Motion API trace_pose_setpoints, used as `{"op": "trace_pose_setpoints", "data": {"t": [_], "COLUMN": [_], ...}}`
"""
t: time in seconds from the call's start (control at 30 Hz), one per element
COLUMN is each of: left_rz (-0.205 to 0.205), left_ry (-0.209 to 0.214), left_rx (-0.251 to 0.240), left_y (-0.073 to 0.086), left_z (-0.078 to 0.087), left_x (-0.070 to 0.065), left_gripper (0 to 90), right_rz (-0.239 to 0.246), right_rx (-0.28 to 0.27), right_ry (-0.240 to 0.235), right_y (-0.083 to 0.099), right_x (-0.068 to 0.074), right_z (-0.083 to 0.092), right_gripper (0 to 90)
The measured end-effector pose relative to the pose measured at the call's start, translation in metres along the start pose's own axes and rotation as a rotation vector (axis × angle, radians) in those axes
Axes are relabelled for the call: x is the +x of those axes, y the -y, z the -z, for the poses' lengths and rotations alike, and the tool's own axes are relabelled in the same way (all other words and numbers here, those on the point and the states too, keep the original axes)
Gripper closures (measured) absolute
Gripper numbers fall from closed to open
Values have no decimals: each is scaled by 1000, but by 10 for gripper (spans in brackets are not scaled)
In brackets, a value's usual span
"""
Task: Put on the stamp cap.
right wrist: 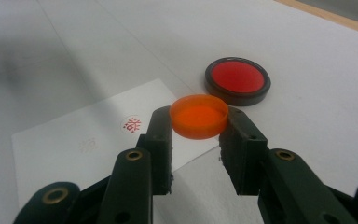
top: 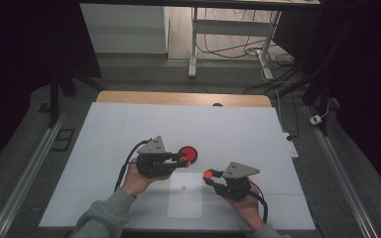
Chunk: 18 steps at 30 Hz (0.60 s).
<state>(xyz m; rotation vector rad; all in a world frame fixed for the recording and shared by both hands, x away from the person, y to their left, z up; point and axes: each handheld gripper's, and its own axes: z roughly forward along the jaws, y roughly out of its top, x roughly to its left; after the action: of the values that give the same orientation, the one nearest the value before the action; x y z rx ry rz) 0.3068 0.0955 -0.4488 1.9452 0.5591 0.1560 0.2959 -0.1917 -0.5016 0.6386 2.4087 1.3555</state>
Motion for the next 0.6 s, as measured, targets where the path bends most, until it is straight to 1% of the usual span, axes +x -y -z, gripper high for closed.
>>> {"op": "trace_pose_setpoints", "data": {"t": [0.2,0.27,0.4,0.6], "left_rz": [0,-2,-4,-5], "left_ry": [2,4,7,11], "left_rx": [1,1,-2,1], "left_y": [0,0,-1,0], "left_z": [-2,-2,-4,-6], "left_x": [0,-1,-2,-3], "left_gripper": [719,719,719,719], "right_rz": [1,3,3,8], "right_rx": [0,6,-5,4], "right_ry": [-10,-3,-14,-7], "right_y": [-1,-1,-2,-2], "right_x": [2,3,4,6], "right_z": [-3,-2,-3,-4], "right_gripper": [649,649,649,649]}}
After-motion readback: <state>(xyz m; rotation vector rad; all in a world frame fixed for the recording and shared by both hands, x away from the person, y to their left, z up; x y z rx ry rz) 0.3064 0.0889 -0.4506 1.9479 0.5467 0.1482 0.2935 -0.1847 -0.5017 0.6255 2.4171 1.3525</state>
